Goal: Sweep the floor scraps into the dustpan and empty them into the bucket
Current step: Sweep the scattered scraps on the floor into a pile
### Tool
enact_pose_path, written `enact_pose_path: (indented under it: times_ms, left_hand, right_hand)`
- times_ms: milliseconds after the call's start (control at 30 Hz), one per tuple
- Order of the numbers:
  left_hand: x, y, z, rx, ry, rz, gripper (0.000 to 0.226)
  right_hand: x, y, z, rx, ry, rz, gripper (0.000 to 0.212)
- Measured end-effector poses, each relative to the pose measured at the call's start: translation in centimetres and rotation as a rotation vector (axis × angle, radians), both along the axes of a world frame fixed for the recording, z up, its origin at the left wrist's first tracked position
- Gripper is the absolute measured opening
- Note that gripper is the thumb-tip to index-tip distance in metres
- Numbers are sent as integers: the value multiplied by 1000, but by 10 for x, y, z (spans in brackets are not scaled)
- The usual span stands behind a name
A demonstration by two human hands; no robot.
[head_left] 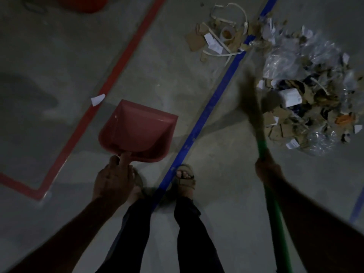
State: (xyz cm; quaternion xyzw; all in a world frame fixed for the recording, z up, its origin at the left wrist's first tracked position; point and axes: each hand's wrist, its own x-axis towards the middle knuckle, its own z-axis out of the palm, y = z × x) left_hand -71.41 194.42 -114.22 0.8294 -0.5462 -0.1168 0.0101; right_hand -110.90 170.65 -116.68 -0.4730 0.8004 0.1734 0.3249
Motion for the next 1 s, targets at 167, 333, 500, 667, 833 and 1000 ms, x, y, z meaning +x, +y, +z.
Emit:
enact_pose_path:
  times_ms: [167,333,500,667,833,1000]
  left_hand:
    - [22,13,-6,60,48,98,47]
    - [25,48,-1,185,74,190,41]
    - [56,96,23,271,214,427,49]
    - [102,150,27,295,215,557,46]
    - [144,179,25,339,217,563,53]
    - [163,176,14,270,162,531,44]
  right_hand:
    - [20,20,46,-182,-79,100,54]
    - [72,88,69,-113,-223,323,58]
    - [154,136,40,-51,-234,685,60]
    - [274,144,28,-4,-271,1012,60]
    - [371,152,-3,-10,-276,1237,62]
    - [401,143,-36,88,-213,1068,60]
